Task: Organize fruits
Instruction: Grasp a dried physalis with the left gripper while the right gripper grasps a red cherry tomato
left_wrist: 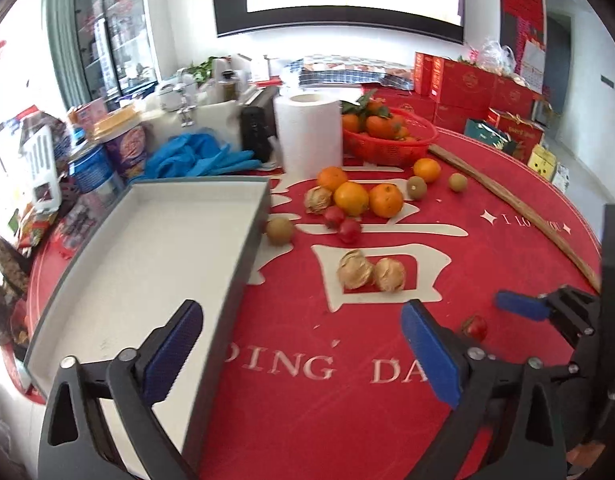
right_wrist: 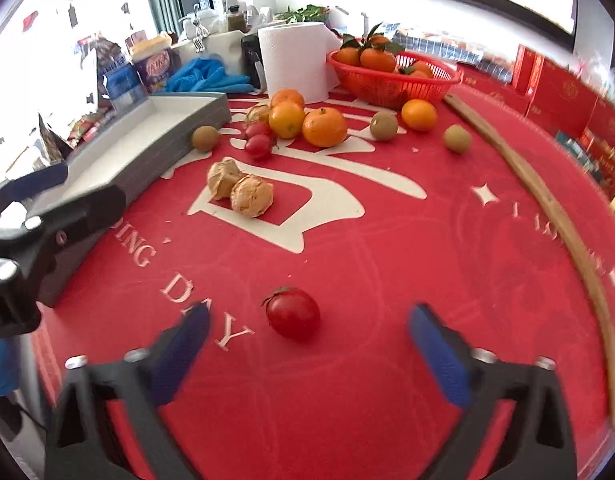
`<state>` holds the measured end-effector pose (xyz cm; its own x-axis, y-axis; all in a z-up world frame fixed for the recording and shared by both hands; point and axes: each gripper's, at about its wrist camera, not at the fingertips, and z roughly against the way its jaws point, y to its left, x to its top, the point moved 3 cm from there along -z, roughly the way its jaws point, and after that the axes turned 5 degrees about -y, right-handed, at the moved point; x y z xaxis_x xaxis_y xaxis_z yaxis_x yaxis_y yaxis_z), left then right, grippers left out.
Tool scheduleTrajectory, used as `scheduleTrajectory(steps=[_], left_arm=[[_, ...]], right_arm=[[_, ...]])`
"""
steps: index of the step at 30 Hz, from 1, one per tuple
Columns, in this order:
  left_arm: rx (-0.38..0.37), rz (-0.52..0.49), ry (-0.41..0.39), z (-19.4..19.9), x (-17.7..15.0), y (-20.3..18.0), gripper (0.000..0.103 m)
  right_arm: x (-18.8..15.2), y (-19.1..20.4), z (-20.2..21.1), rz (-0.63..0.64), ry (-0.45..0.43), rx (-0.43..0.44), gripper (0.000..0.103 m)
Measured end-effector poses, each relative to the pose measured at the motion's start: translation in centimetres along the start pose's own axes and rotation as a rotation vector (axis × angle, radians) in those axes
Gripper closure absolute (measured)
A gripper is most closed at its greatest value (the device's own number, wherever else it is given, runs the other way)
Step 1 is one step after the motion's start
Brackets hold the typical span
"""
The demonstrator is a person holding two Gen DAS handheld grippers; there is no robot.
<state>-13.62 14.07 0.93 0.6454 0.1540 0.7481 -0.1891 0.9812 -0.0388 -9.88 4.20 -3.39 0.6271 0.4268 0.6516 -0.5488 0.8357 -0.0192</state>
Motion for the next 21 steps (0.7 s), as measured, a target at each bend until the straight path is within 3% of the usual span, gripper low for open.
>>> scheduleTrajectory(steps=[1, 2, 5, 11, 15, 19, 21], left_arm=[[-0.009, -0.012, 0.012, -0.6, 0.1, -0.6, 0.01], [-0.016, -0.032, 0.023, -1.2, 0.3, -1.2, 0.015], [-0.04, -0.057, 0.067, -3.2, 0.4, -2.4, 0.031], [-0.08, -0.021, 0.162, -7.6, -0.5, -2.7, 0.041], [-0.088, -0.021, 0.146, -7.6, 0.1, -2.5, 0.046], [-0.073, -0.054, 0.123, -6.5, 0.7, -2.4, 0.076], [-0.041, -0.08, 0.123, -5.9, 1.2, -2.1, 0.076]], right_arm=[[0.0, -0.5, 0.3, -0.011, -0.006, 0.001, 0.072], [0.0, -1.2, 0.4, -0.039, -0.004, 0.011, 0.08], [-0.7, -3.9, 1.0, -0.15, -0.019, 0.052, 0.08], [-1.6, -5.7, 2.1, -0.184, -0.041, 0.038, 0.08], [-1.5, -5.6, 2.1, -0.19, -0.046, 0.046, 0.08], [-1.6, -5.8, 2.0, -0.195, -0.05, 0.053, 0.08], [-1.6, -5.9, 2.1, -0.2, -0.05, 0.057, 0.08]])
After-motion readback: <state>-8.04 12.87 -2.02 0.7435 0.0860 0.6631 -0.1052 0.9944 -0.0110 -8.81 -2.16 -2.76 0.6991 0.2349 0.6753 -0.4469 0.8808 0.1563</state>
